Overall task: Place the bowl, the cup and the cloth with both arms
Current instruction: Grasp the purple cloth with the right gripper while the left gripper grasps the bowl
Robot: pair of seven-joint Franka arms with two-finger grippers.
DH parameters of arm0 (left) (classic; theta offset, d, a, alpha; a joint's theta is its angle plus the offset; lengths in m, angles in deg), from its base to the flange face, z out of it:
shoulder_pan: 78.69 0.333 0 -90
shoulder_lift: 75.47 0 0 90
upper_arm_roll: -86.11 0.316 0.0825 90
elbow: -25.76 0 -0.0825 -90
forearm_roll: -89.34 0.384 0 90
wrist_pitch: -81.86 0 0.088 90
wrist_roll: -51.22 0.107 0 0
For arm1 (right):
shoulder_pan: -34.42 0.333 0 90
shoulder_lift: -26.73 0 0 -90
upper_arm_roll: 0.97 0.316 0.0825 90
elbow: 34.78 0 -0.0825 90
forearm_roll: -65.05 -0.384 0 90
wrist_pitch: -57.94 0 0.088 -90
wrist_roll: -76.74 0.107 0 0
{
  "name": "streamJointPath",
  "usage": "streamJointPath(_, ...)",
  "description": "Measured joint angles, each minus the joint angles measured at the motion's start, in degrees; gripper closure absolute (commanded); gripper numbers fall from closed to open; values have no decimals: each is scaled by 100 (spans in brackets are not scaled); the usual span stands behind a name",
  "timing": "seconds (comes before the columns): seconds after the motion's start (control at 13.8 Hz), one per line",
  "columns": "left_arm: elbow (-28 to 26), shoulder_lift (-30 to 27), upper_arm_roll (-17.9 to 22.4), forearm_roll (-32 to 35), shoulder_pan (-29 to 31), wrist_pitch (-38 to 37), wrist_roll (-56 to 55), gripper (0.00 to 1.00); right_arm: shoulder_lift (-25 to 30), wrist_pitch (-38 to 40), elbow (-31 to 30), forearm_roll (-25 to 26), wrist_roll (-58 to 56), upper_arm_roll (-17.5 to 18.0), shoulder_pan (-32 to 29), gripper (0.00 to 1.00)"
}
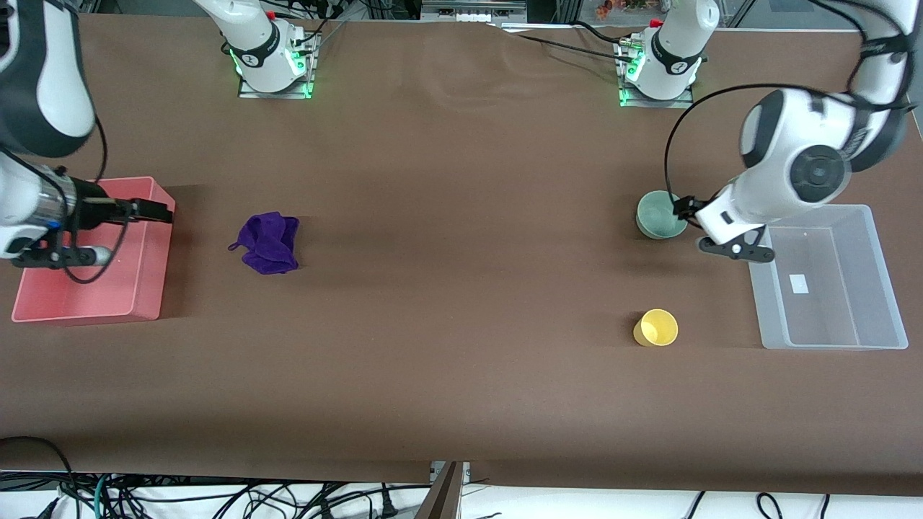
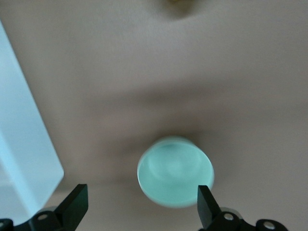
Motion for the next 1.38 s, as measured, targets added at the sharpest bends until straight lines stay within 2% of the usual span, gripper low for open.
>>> streamJointPath(0.22, -593, 278, 1, 562, 26, 1178, 80, 0, -9, -947, -796, -26, 316, 246, 16, 0)
streamJointPath(0.44, -653, 643, 3, 605, 133, 1447, 911, 0, -12, -1665, -1432, -26, 617, 479, 24, 0)
streamJointPath(0.65, -724, 833, 6, 605, 373, 1448, 1908, 0, -36, -2060, -1766, -22, 722, 667, 37, 0)
streamJointPath(0.73, -772, 863, 5, 597, 439, 1449, 2131, 12, -73, -2189, -1862, -22, 722, 687, 53, 0)
streamJointPath(0.8, -810, 893, 3, 556, 478, 1450, 2297, 48, -137, -2298, -1935, -7, 722, 691, 85, 0)
streamJointPath(0.87, -836, 931, 2, 460, 488, 1461, 2513, 73, -222, -2385, -1972, 46, 722, 692, 119, 0)
streamJointPath(0.94, -856, 984, -4, 317, 488, 1532, 2776, 90, -323, -2503, -1987, 121, 722, 692, 150, 0)
streamJointPath(1.02, -870, 1049, -7, 169, 491, 1625, 3012, 100, -423, -2604, -1994, 168, 722, 693, 173, 0)
streamJointPath(1.38, -800, 1274, -6, 38, 689, 1843, 3805, 100, -869, -2847, -2010, 199, 753, 694, 246, 0)
